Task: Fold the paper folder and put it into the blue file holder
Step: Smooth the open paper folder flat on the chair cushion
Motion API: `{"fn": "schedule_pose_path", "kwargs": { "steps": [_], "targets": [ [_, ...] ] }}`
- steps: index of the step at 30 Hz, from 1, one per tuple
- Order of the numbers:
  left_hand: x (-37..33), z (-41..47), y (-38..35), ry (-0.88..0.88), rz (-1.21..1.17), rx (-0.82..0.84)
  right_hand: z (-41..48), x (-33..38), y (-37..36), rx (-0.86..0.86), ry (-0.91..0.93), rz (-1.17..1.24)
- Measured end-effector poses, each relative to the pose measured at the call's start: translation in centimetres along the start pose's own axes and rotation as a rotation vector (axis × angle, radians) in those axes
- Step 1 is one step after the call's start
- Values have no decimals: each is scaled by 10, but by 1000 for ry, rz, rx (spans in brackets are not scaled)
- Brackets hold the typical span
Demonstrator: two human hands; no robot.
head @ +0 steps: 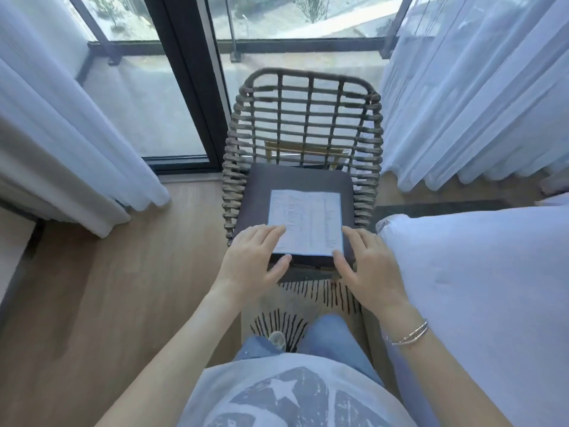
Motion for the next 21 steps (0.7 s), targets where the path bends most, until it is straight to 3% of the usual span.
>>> {"fn": "schedule_pose_path", "kwargs": {
  "steps": [13,21],
  "targets": [
    [40,152,-40,124,-11,66,166,-56,-12,124,23,-59],
    [37,254,-26,84,-4,-22,264,-72,11,3,177,-95]
  ]
}}
Point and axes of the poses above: each hand's wrist, its own z-axis towards the middle knuckle, its own y-axis out of the back of the hand, x = y × z, the point moved 10 cm from there along z, towards the middle knuckle
